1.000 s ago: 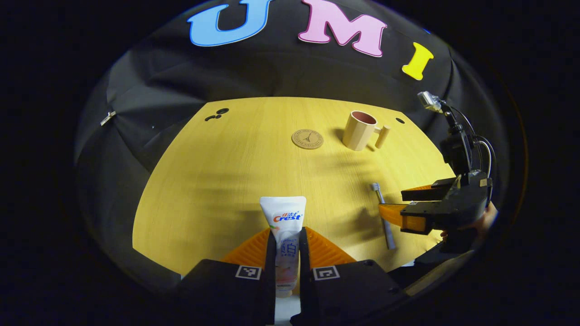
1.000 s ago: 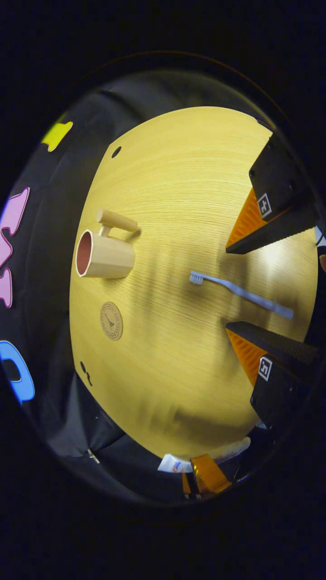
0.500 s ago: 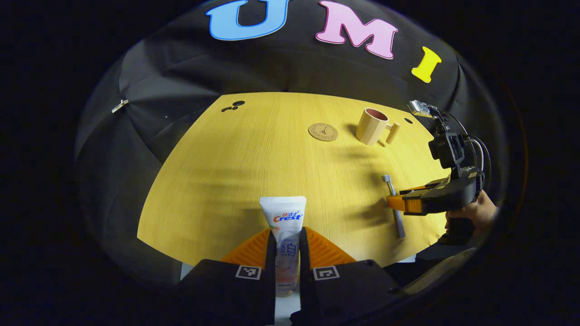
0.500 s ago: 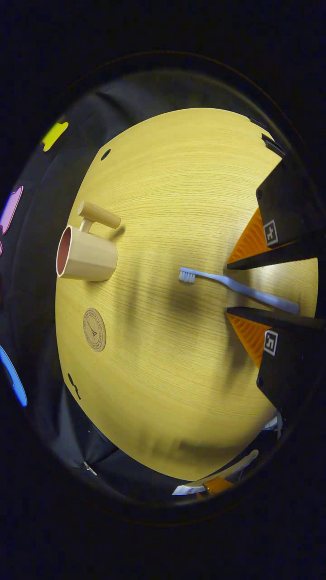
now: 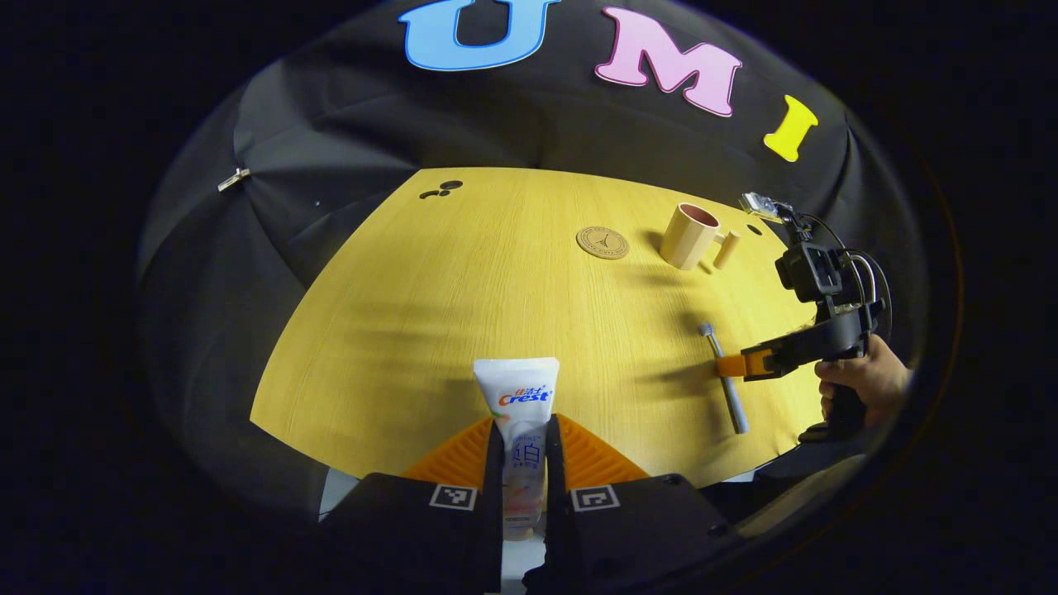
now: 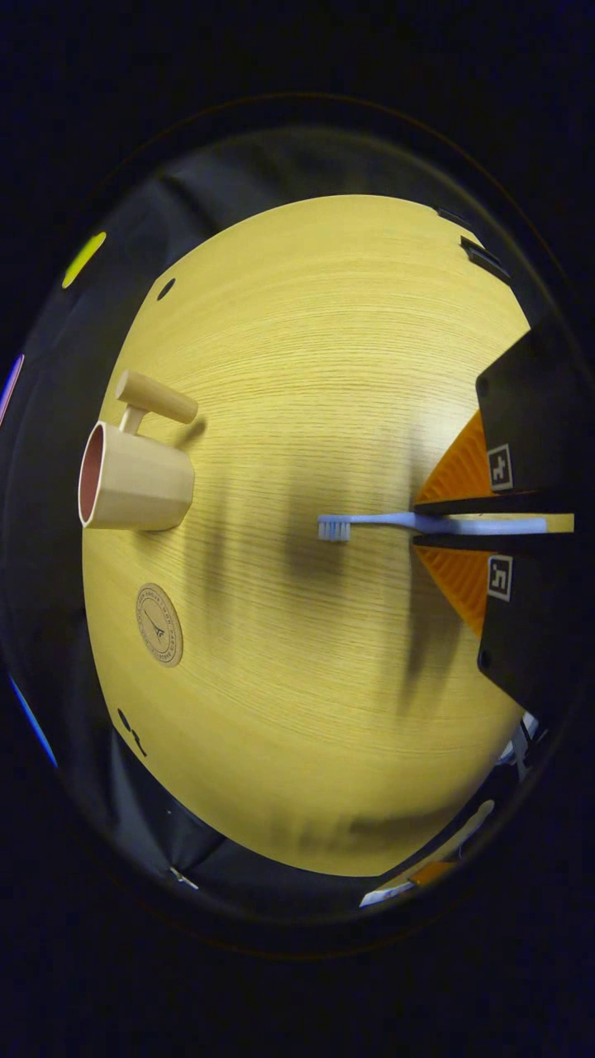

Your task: Put the toothbrush and toothpaste on the desktop into the cup, then pick up the cup and place it on the coaster on the desktop.

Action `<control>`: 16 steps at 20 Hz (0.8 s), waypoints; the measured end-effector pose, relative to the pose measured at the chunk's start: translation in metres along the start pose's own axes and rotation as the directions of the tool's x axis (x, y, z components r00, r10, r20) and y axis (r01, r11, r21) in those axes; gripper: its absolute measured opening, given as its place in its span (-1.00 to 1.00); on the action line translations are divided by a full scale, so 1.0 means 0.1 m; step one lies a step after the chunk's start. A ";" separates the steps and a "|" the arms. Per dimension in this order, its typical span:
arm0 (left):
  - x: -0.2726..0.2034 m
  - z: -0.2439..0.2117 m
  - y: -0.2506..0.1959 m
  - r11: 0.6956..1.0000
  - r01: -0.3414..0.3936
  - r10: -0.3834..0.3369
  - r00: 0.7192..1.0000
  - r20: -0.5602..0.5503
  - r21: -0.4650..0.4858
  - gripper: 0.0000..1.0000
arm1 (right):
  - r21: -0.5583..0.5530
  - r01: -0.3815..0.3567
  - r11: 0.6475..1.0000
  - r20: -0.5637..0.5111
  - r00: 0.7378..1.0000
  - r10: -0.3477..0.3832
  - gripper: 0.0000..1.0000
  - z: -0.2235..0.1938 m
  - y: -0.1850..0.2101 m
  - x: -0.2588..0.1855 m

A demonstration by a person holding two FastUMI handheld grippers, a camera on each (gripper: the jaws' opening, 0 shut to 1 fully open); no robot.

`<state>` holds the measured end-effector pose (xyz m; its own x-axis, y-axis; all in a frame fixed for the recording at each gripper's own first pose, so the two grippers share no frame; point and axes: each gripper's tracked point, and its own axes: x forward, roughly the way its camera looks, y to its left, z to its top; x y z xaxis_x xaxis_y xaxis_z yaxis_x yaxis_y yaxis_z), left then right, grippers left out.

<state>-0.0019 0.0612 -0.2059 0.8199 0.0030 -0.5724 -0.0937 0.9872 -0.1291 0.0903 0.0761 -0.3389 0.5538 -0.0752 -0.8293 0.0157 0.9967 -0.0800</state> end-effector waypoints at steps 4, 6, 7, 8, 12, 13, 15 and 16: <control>-0.05 0.01 -0.02 1.000 -0.005 0.005 1.000 0.016 -0.013 -0.46 | 0.000 -0.008 1.000 0.015 1.000 0.008 -0.82 0.00 0.00 -0.01; -0.07 0.04 -0.05 1.000 -0.005 0.005 1.000 0.026 -0.019 -0.46 | 0.010 -0.051 0.999 0.051 0.997 0.050 -0.82 0.04 0.03 -0.07; -0.08 0.06 -0.08 1.000 -0.003 0.003 0.999 0.035 -0.025 -0.46 | 0.014 -0.069 0.998 0.081 0.994 0.068 -0.82 0.08 0.02 -0.12; -0.08 0.08 -0.11 1.000 0.003 -0.001 0.999 0.046 -0.031 -0.46 | 0.015 -0.076 0.997 0.115 0.991 0.074 -0.82 0.13 0.00 -0.17; -0.14 0.26 -0.29 0.997 0.051 -0.043 0.993 0.109 -0.063 -0.46 | 0.020 -0.166 0.986 0.285 0.946 0.153 -0.82 0.35 -0.03 -0.49; -0.14 0.34 -0.36 0.995 0.071 -0.062 0.989 0.132 -0.071 -0.46 | 0.012 -0.183 0.983 0.333 0.928 0.168 -0.82 0.41 -0.04 -0.59; -0.16 0.56 -0.50 0.991 0.112 -0.097 0.977 0.191 -0.074 -0.37 | -0.008 -0.215 0.977 0.414 0.888 0.199 -0.82 0.48 -0.08 -0.79; -0.18 0.71 -0.59 0.988 0.136 -0.117 0.967 0.226 -0.068 -0.46 | -0.016 -0.233 0.972 0.447 0.868 0.216 -0.82 0.51 -0.10 -0.90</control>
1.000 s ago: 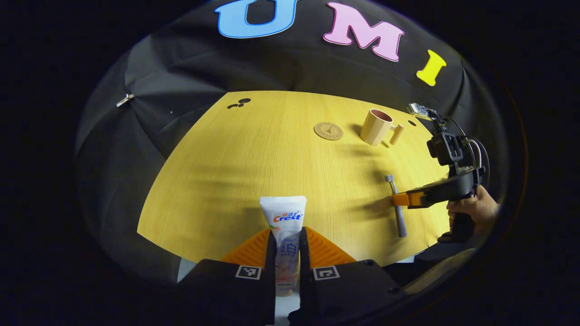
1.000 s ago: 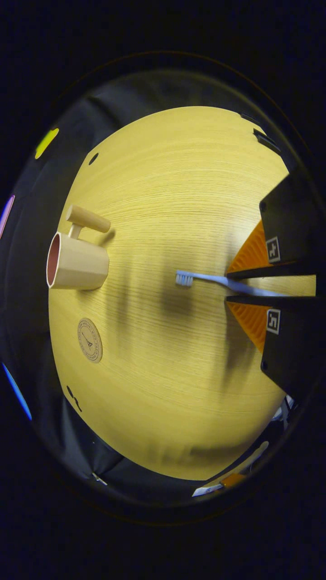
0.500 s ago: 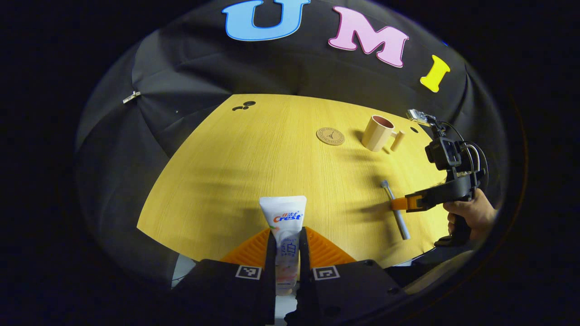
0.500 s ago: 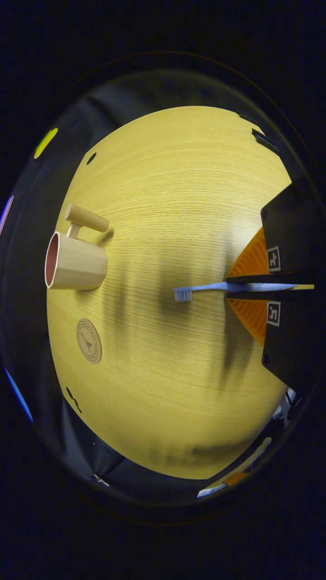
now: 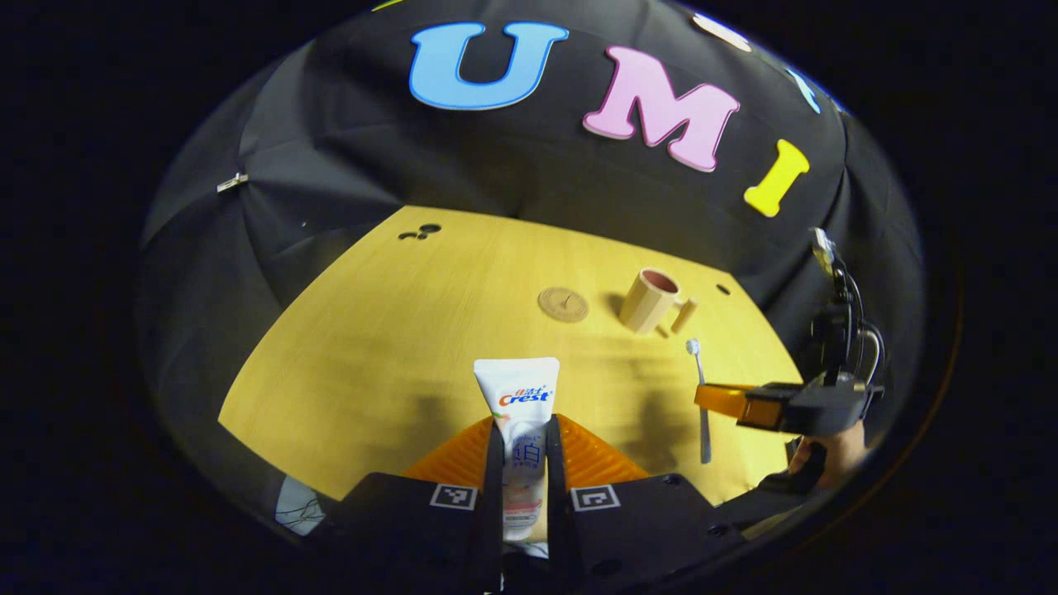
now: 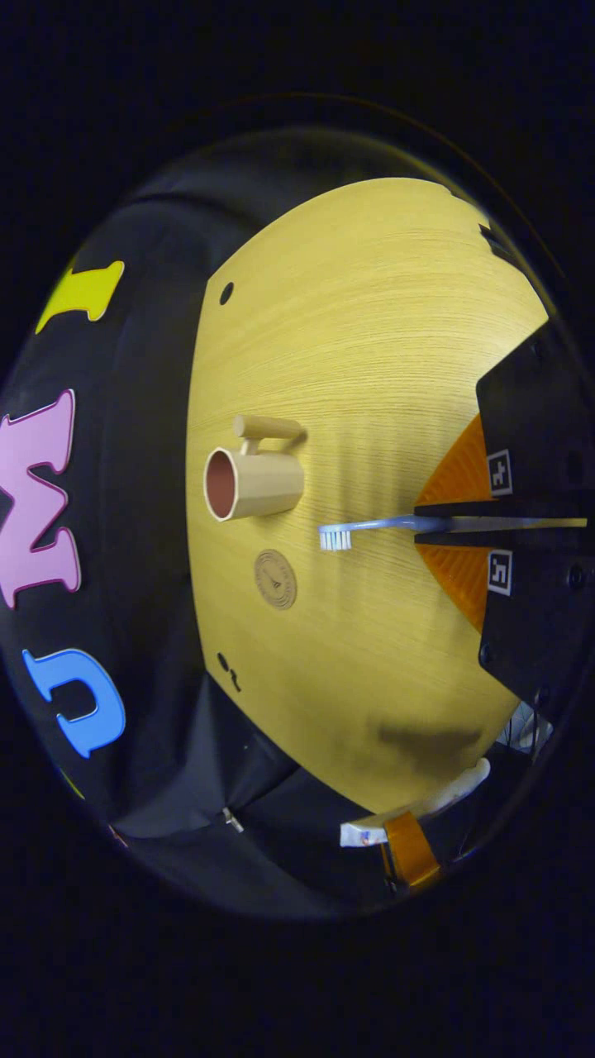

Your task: Put the toothbrush and toothpaste on the desktop into the cup, then pick up the cup and place it on the coaster on the desktop.

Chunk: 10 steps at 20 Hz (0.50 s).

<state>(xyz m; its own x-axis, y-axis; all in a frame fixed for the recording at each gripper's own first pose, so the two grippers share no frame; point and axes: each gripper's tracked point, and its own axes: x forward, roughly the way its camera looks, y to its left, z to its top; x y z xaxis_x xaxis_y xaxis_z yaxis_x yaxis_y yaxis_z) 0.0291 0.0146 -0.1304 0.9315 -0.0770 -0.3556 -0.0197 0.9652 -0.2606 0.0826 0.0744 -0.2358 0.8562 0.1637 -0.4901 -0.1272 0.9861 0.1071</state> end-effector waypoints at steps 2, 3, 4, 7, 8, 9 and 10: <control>0.08 0.34 -0.24 0.998 0.055 -0.056 0.995 0.079 0.016 -0.46 | 0.012 -0.041 0.999 0.060 0.997 0.040 -0.82 0.15 0.02 -0.15; 0.14 0.51 -0.37 0.996 0.087 -0.089 0.989 0.118 0.026 -0.46 | 0.016 -0.058 0.998 0.086 0.995 0.057 -0.82 0.21 -0.01 -0.21; 0.21 0.70 -0.54 0.992 0.119 -0.123 0.980 0.155 0.035 -0.46 | 0.018 -0.069 0.997 0.106 0.992 0.067 -0.82 0.27 -0.03 -0.28; 0.44 1.16 -0.99 0.977 0.203 -0.212 0.946 0.247 0.061 -0.47 | 0.033 -0.092 0.995 0.154 0.984 0.086 -0.82 0.41 -0.13 -0.42; 0.54 1.31 -1.12 0.972 0.225 -0.236 0.932 0.275 0.072 -0.46 | 0.036 -0.099 0.994 0.174 0.980 0.092 -0.82 0.46 -0.18 -0.48; 0.64 1.45 -1.27 0.966 0.247 -0.259 0.916 0.306 0.078 -0.46 | 0.036 -0.104 0.994 0.186 0.978 0.096 -0.82 0.50 -0.23 -0.50; 0.73 1.58 -1.41 0.959 0.271 -0.282 0.899 0.336 0.082 -0.48 | 0.036 -0.106 0.994 0.196 0.976 0.097 -0.82 0.54 -0.29 -0.53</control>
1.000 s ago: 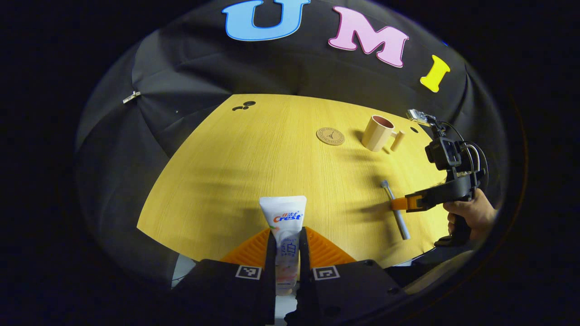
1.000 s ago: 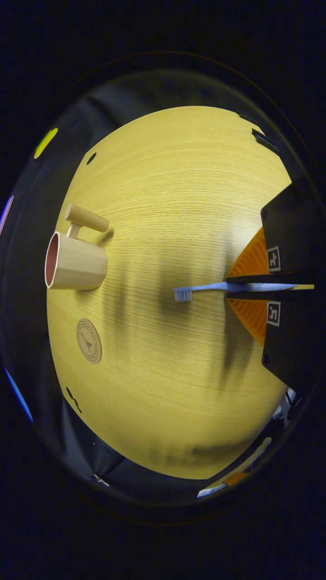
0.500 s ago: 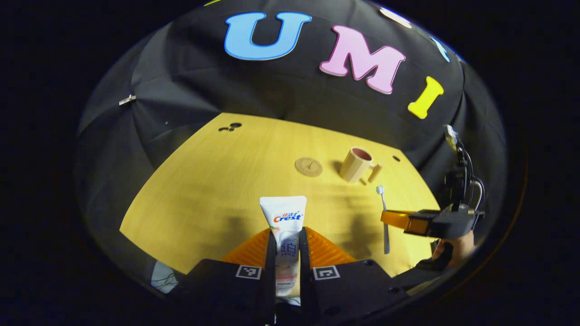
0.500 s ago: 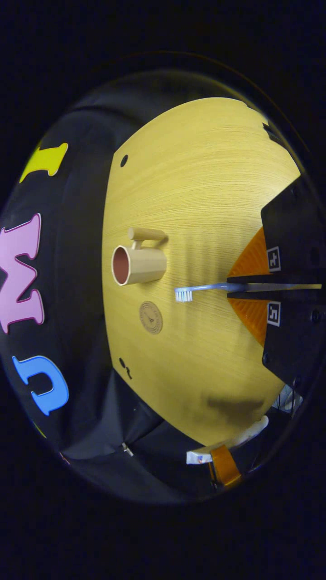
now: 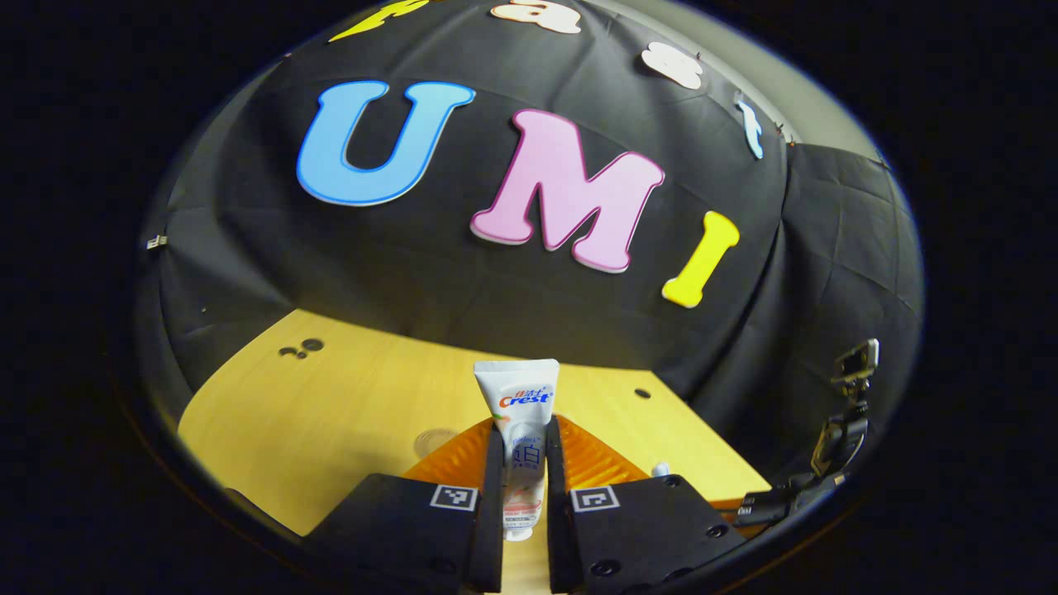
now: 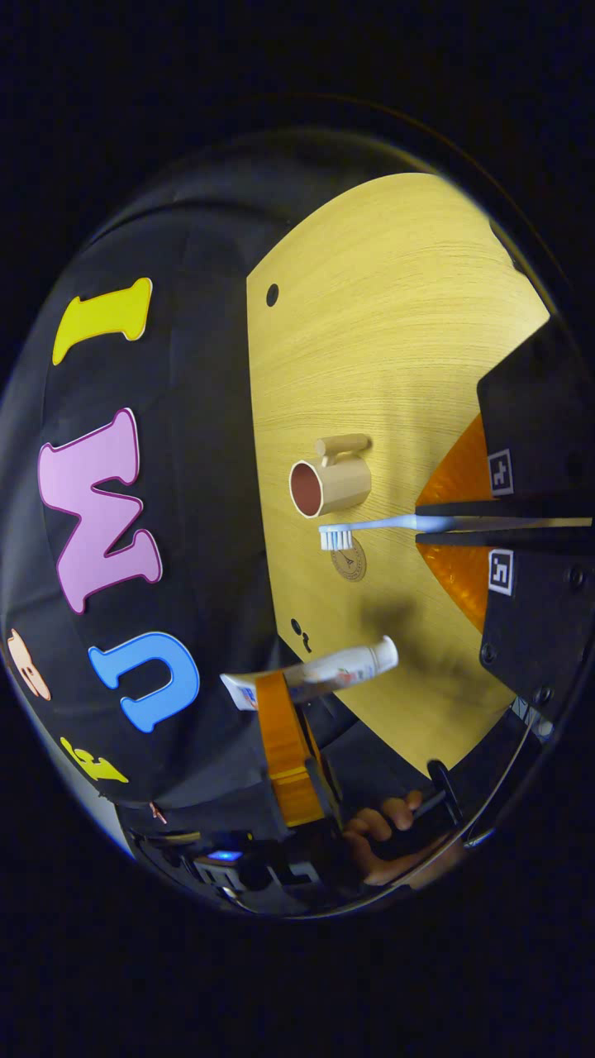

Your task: Put the toothbrush and toothpaste on the desktop into the cup, then pick up the cup and place it on the coaster on the desktop.

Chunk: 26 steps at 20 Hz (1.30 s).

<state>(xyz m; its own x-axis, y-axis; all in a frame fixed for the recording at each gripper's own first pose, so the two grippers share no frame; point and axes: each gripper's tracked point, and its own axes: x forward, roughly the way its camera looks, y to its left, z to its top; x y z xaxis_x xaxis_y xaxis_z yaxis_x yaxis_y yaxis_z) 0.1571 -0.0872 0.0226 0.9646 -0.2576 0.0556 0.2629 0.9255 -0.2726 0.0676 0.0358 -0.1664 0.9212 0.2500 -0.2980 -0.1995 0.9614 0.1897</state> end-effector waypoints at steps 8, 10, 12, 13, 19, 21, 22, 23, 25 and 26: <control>1.13 0.34 -0.33 0.991 0.117 -0.100 0.964 0.248 -0.057 -0.47 | 0.017 0.003 1.000 0.060 0.998 -0.004 -0.82 0.09 -0.36 0.12; 1.41 0.22 -0.27 0.994 0.093 -0.077 0.965 0.252 -0.053 -0.48 | 0.023 -0.002 1.000 0.072 0.997 0.000 -0.82 0.10 -0.43 0.19; 1.62 0.04 -0.18 0.997 0.069 -0.057 0.969 0.240 -0.045 -0.48 | 0.042 -0.011 0.999 0.087 0.996 0.007 -0.82 0.13 -0.47 0.26; 1.70 -0.07 -0.15 0.997 0.063 -0.050 0.972 0.228 -0.049 -0.47 | 0.046 -0.012 0.999 0.095 0.995 0.008 -0.82 0.15 -0.51 0.30; 2.01 -0.54 -0.04 0.993 0.041 -0.023 0.988 0.156 -0.112 -0.47 | 0.074 -0.020 0.997 0.116 0.993 0.011 -0.82 0.24 -0.66 0.48; 2.06 -0.58 -0.06 0.992 0.037 -0.020 0.990 0.138 -0.120 -0.46 | 0.079 -0.027 0.997 0.113 0.993 0.018 -0.82 0.24 -0.66 0.51; 2.08 -0.64 -0.06 0.992 0.036 -0.020 0.992 0.127 -0.122 -0.43 | 0.076 -0.028 0.997 0.111 0.994 0.019 -0.82 0.22 -0.66 0.52; 2.08 -0.69 -0.05 0.992 0.034 -0.020 0.993 0.115 -0.125 -0.41 | 0.076 -0.029 0.997 0.109 0.994 0.020 -0.82 0.23 -0.66 0.54; 2.02 -0.86 -0.04 0.990 0.034 -0.021 0.995 0.094 -0.133 -0.36 | 0.080 -0.028 0.996 0.104 0.994 0.020 -0.82 0.23 -0.68 0.56; 2.02 -0.90 -0.05 0.989 0.039 -0.027 0.996 0.082 -0.141 -0.32 | 0.086 -0.027 0.996 0.101 0.995 0.018 -0.82 0.23 -0.69 0.58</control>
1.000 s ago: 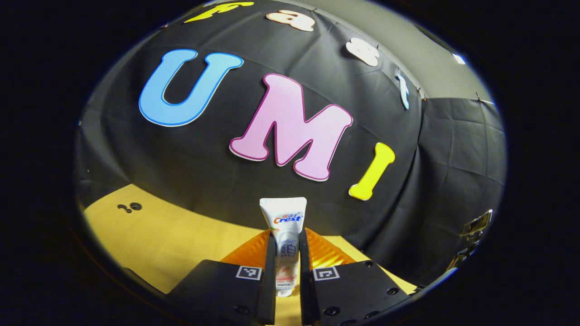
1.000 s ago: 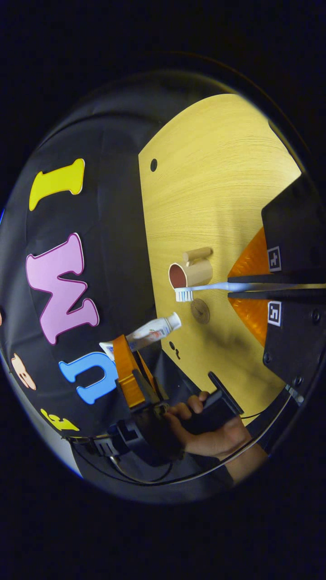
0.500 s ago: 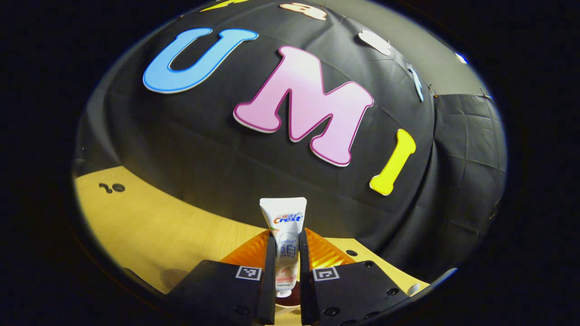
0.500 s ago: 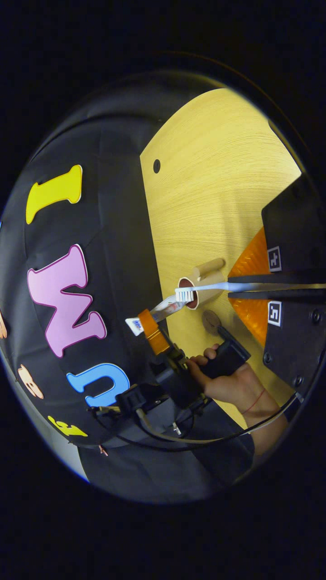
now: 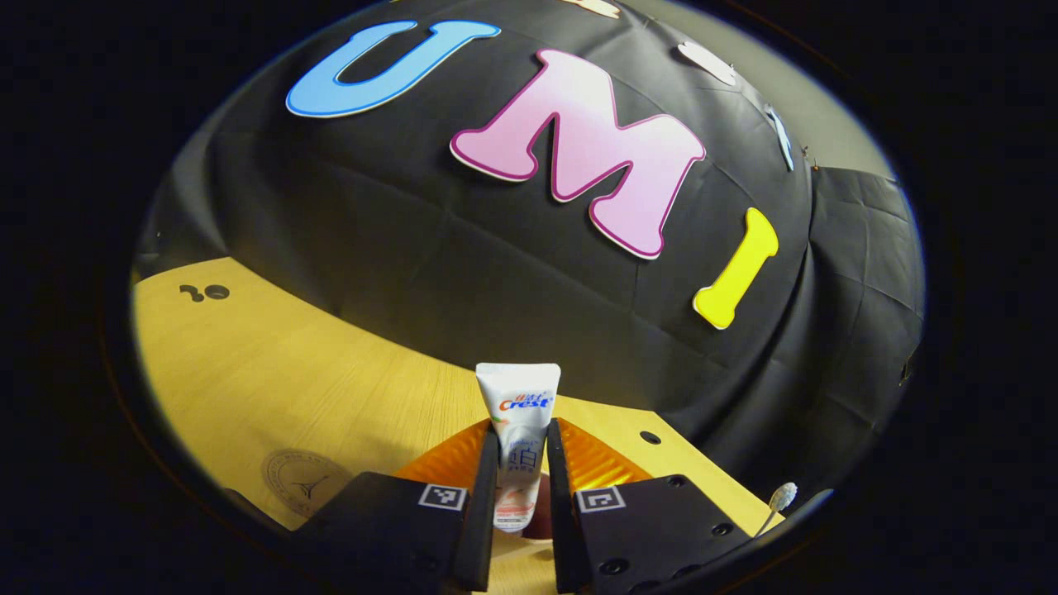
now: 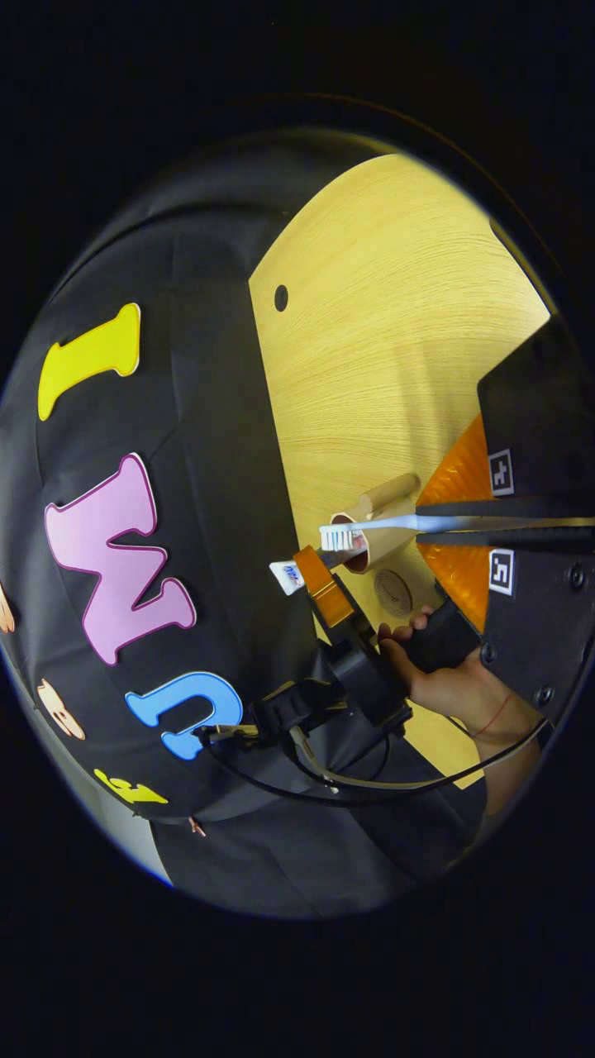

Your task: Put the toothbrush and toothpaste on the desktop into the cup, then pick up the cup and place it on the coaster on the desktop.

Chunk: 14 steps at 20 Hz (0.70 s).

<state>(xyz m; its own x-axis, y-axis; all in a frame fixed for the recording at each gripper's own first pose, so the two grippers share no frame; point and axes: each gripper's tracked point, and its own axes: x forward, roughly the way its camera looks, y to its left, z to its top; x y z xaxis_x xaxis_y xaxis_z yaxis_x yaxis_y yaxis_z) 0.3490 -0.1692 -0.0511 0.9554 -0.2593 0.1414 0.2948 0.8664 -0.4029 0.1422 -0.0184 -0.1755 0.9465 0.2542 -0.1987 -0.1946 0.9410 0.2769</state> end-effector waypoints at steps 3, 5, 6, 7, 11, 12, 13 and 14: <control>-0.01 -0.11 -0.02 1.000 0.012 -0.013 1.000 -0.027 -0.010 -0.22 | 0.020 -0.002 1.000 0.009 1.000 0.002 -0.82 0.03 0.00 0.03; -0.05 -0.14 -0.05 1.000 0.025 -0.025 0.999 -0.037 -0.002 -0.16 | 0.034 -0.009 0.999 0.023 1.000 0.009 -0.82 0.09 0.02 0.04; -0.07 -0.14 -0.06 1.000 0.031 -0.031 0.999 -0.041 0.003 -0.10 | 0.041 -0.013 0.999 0.031 0.999 0.011 -0.83 0.12 0.03 0.05; -0.08 -0.14 -0.07 0.999 0.035 -0.034 0.999 -0.039 0.011 0.15 | 0.050 -0.016 0.999 0.040 0.999 0.014 -0.82 0.16 0.04 0.05; -0.15 -0.11 -0.05 0.998 0.029 -0.027 0.999 -0.044 0.048 0.36 | 0.072 -0.024 0.997 0.082 0.996 0.019 -0.83 0.35 0.05 0.09; -0.19 -0.08 -0.06 0.998 0.029 -0.027 0.999 -0.039 0.056 0.21 | 0.075 -0.029 0.997 0.100 0.995 0.021 -0.83 0.43 0.06 0.10; -0.23 -0.03 -0.07 0.997 0.032 -0.030 0.999 -0.032 0.063 0.22 | 0.084 -0.041 0.996 0.118 0.993 0.031 -0.83 0.50 0.08 0.12; -0.28 0.02 -0.08 0.997 0.035 -0.034 0.999 -0.026 0.075 0.25 | 0.101 -0.056 0.993 0.138 0.990 0.042 -0.82 0.58 0.11 0.15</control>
<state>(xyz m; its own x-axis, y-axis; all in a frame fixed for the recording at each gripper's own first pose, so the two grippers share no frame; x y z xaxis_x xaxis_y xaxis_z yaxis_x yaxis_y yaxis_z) 0.3199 -0.1683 -0.0502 0.9451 -0.2993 0.1310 0.3263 0.8862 -0.3288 0.1692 -0.0175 -0.1212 0.9639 0.2604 -0.0550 -0.2208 0.8979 0.3808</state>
